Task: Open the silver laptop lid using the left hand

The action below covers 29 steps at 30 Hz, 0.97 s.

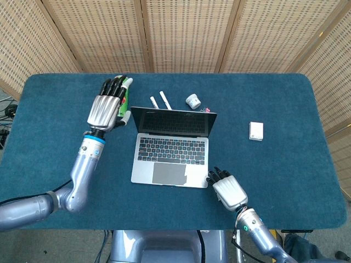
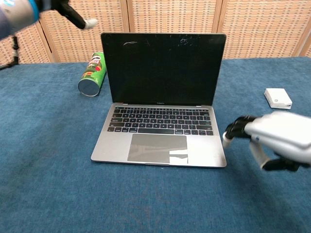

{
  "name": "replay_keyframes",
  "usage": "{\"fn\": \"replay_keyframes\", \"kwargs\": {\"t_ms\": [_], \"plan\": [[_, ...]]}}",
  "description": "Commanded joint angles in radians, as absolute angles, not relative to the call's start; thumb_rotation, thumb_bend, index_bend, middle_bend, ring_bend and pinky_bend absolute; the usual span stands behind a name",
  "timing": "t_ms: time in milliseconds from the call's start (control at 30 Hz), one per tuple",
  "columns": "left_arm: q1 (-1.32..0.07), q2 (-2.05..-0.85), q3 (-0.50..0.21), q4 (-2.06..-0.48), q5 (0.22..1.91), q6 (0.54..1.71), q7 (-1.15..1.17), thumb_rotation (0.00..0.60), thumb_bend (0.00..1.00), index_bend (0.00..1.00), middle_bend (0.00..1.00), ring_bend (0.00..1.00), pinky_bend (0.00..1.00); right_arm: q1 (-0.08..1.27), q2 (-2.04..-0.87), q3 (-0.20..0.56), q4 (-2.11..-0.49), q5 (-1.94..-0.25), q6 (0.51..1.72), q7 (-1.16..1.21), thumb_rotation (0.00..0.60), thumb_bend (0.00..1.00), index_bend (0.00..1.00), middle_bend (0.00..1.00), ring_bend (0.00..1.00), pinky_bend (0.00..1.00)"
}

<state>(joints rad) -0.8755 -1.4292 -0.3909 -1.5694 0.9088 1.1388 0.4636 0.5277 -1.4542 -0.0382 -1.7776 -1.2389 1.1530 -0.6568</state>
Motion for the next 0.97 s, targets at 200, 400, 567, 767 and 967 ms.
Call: {"fn": "replay_keyframes", "kwargs": {"t_ms": [200, 400, 567, 767, 967], "plan": [[-0.719, -1.235, -0.341, -1.689, 1.066, 1.208, 0.281, 0.6, 0.42, 0.0, 0.0, 0.0, 0.0, 0.473, -1.324, 0.026, -1.675, -1.369, 1.285, -0.386, 0.6, 0.98, 0.25, 0.2, 0.1, 0.24], [-0.551, -1.151, -0.244, -1.647, 1.211, 1.302, 0.057, 0.6, 0.35, 0.0, 0.0, 0.0, 0.0, 0.385, -1.251, 0.076, -1.546, -1.425, 1.447, -0.079, 0.6, 0.92, 0.24, 0.18, 0.09, 0.24], [-0.425, -1.16, -0.176, -1.615, 1.247, 1.394, -0.062, 0.6, 0.24, 0.0, 0.0, 0.0, 0.0, 0.322, -1.214, 0.076, -1.505, -1.441, 1.511, 0.057, 0.6, 0.34, 0.06, 0.08, 0.01, 0.15], [-0.334, -1.161, -0.111, -1.636, 1.258, 1.435, -0.092, 0.6, 0.2, 0.0, 0.0, 0.0, 0.0, 0.265, -1.145, 0.051, -1.603, -1.448, 1.532, 0.088, 0.6, 0.0, 0.0, 0.0, 0.0, 0.03], [-0.232, -1.143, -0.029, -1.711, 1.277, 1.485, -0.06, 0.6, 0.2, 0.0, 0.0, 0.0, 0.0, 0.178, -1.086, -0.009, -1.716, -1.519, 1.614, 0.049, 0.6, 0.0, 0.0, 0.0, 0.0, 0.0]]}}
